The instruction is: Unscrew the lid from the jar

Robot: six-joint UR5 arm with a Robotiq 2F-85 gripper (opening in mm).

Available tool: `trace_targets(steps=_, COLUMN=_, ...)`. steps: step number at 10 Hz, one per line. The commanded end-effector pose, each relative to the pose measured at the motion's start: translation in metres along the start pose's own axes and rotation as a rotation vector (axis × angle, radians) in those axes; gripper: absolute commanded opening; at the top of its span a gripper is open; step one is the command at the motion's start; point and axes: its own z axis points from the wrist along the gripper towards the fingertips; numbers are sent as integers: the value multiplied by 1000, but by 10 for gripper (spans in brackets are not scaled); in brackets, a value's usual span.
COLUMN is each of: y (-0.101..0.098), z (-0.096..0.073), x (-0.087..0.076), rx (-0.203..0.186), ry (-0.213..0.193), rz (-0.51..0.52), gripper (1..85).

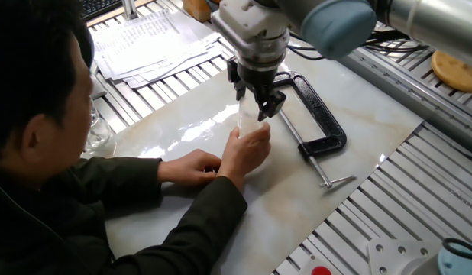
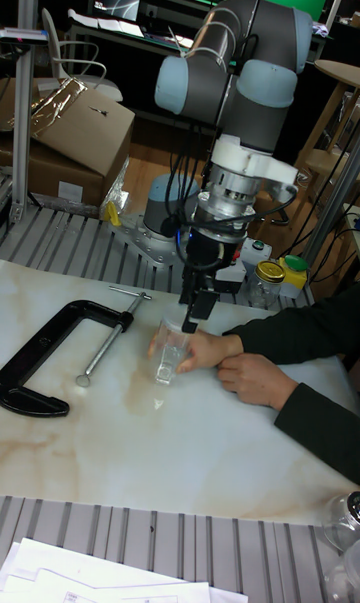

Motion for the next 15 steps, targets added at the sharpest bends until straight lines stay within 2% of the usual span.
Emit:
trace_targets(steps=1, y=-7, z=-1, x=-16, rx=57, ry=-35, rz=-120, gripper=10)
trace_targets(steps=3, y=-4, z=1, x=-27, rx=74, ry=-94, rz=-113, gripper=10)
trace_targets(steps=4, y=3, z=1, x=-26, rx=57, ry=-114, rz=-58, gripper=33)
trace_targets(steps=5, y=16, z=3, x=-22, rx=8, ry=-137, rz=-18, gripper=173)
trace_targets(steps=6, y=17, z=6, x=-16, rx=-3, ry=-156, rz=-35, gripper=530)
trace_targets(steps=7, y=16, z=6, x=-13, rx=-4, ry=-177, rz=-38, gripper=713)
trace_targets(steps=8, y=17, z=6, x=-8, rx=-13, ry=-174, rz=-50, gripper=800)
trace_targets(steps=9, y=15, z=5, x=-6, rx=-14, ry=-160, rz=-46, gripper=833)
trace_targets(steps=10, y=13, z=5, x=-10, rx=-14, ry=-175, rz=-9, gripper=830)
trace_targets(steps=11, y=15, z=5, x=-14, rx=-30, ry=-192, rz=47, gripper=830)
trace_targets(steps=14, y=29, z=2, x=-26, rx=-116, ry=-221, rz=274, gripper=847)
trace_targets(steps=15, y=31, z=1, x=-26, rx=-136, ry=-212, rz=359, gripper=850)
